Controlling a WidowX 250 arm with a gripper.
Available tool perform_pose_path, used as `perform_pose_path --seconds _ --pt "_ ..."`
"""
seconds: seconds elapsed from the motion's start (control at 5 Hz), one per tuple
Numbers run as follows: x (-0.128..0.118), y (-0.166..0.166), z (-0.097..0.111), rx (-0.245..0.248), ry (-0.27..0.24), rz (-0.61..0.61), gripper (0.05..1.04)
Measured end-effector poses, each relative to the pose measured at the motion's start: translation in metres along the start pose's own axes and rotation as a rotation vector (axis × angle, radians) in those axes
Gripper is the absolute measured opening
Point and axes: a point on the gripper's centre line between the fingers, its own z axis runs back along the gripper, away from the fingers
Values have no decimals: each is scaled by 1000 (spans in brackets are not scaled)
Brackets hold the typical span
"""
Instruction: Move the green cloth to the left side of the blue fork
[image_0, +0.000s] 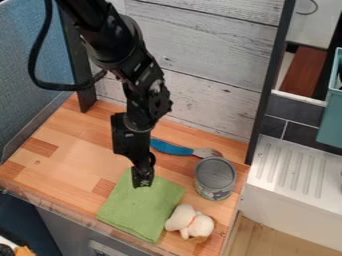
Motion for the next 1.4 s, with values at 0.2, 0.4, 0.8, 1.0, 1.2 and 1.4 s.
perform_pose_path --seconds 0.2,0.4,0.8,1.0,1.2,1.4 --pt "-1 9 -13 -7 -21 49 1000" --pt "2 14 -29 -9 -63 69 1000" --pt "1 24 -57 36 -52 80 1001" --pt "2 20 -61 34 -51 95 1000" --pt "14 8 -65 23 -79 131 1001" --pt "31 -14 -70 15 -108 202 1001"
